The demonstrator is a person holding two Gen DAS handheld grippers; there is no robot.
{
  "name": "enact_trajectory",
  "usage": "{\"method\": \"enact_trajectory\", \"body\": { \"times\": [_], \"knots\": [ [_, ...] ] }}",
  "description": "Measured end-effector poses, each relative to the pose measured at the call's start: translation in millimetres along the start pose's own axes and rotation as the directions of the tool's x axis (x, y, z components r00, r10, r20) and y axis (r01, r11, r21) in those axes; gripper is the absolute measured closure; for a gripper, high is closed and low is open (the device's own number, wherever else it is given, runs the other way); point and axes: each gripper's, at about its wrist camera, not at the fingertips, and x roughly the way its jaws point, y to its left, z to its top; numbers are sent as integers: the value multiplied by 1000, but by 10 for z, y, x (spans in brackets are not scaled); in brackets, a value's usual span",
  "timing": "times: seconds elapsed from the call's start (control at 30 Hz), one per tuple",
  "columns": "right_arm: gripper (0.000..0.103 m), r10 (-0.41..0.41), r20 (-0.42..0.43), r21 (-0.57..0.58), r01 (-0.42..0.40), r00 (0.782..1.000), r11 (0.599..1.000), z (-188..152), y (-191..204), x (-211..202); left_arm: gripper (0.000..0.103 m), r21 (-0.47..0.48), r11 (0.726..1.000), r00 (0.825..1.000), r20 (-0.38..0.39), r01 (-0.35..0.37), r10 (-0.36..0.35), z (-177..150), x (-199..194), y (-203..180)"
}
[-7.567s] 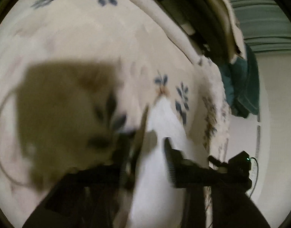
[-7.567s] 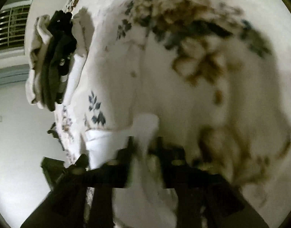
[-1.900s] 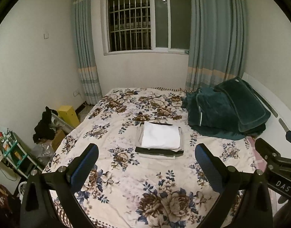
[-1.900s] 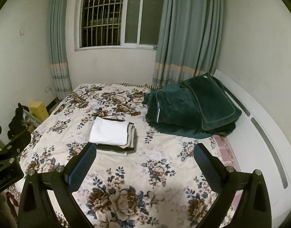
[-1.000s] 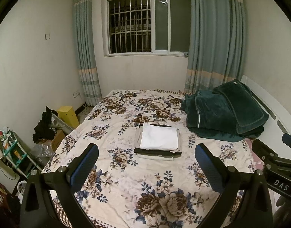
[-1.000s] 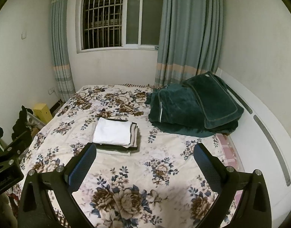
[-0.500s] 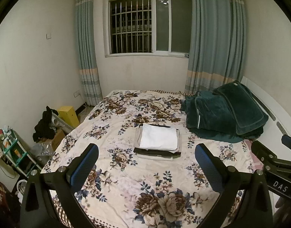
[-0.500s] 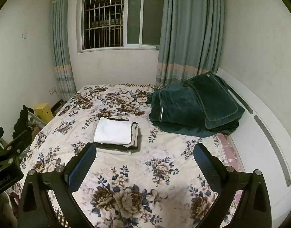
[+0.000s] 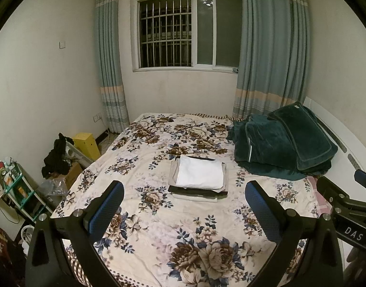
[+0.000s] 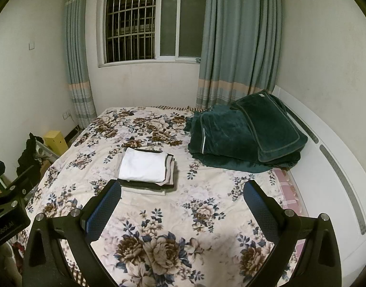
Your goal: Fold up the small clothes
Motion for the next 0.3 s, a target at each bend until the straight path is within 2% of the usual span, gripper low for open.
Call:
{"method": "enact_trajectory", "body": {
  "times": [0.3],
  "knots": [
    [0,-3,0,2,3,1000,1000,-16,-7,-16,0,-10,1000,1000,6,-5,5,1,-64,-16]
  ]
}}
